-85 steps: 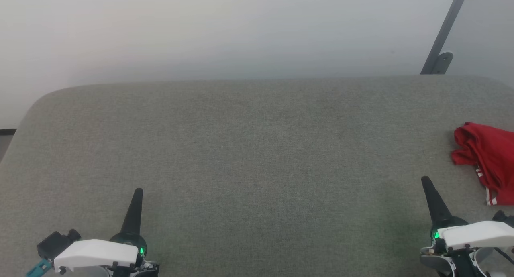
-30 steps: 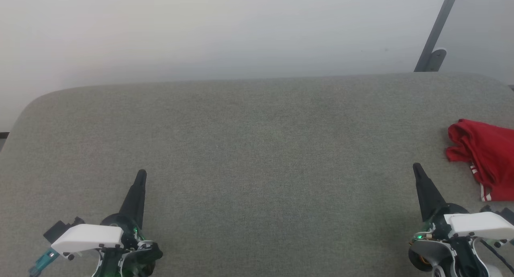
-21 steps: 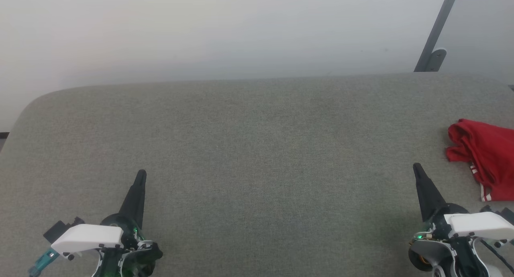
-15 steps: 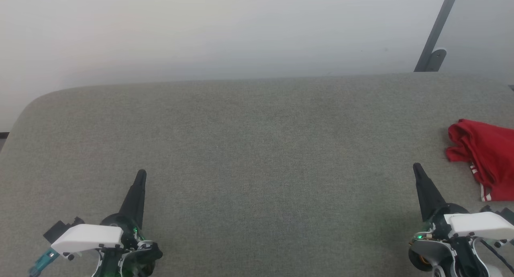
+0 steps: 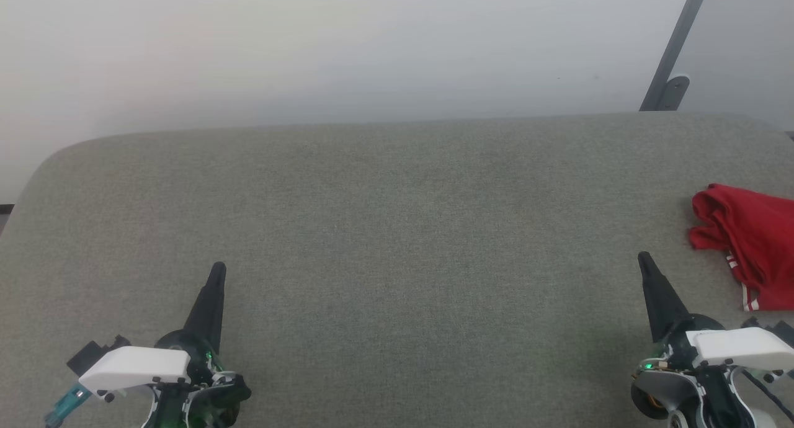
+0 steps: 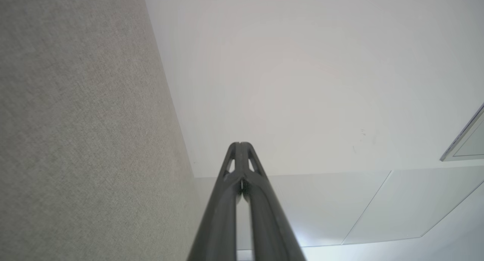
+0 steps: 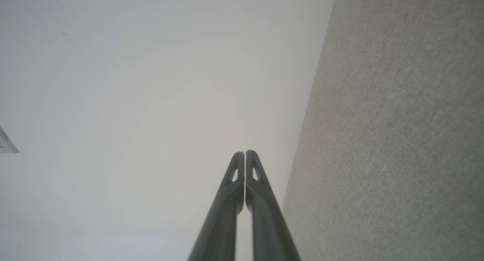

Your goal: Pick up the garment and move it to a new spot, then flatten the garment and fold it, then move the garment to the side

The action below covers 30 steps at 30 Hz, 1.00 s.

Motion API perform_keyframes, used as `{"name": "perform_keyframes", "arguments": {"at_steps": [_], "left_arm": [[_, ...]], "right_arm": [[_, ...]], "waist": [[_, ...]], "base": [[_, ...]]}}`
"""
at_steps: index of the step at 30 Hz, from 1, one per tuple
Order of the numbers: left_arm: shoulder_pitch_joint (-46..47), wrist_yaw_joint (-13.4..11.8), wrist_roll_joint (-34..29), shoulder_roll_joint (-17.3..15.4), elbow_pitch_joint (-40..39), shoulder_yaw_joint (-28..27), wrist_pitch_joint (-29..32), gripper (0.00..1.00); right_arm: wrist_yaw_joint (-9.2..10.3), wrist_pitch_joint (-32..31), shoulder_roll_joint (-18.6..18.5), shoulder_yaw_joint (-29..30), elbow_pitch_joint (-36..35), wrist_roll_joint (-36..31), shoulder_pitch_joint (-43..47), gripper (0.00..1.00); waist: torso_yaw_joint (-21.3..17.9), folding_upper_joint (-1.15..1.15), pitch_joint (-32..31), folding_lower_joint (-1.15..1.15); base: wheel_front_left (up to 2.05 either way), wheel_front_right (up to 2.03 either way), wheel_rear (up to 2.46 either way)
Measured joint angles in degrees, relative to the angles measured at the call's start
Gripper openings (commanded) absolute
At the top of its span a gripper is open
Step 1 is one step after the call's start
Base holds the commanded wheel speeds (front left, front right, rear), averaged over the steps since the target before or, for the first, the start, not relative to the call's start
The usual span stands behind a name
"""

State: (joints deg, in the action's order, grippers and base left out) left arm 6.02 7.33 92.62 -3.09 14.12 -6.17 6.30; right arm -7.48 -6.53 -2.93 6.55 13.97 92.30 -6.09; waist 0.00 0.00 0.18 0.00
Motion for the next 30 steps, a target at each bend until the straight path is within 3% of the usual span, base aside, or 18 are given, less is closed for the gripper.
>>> {"name": "perform_keyframes", "arguments": {"at_steps": [30], "left_arm": [[0.0,0.0,-0.05,0.04,0.0,-0.11,0.16,0.0]], "right_arm": [[0.0,-0.03,0.01,0.03,0.01,0.0,-0.01,0.0]], "waist": [[0.0,0.0,0.0,0.0]], "base": [[0.0,0.0,0.0]]}}
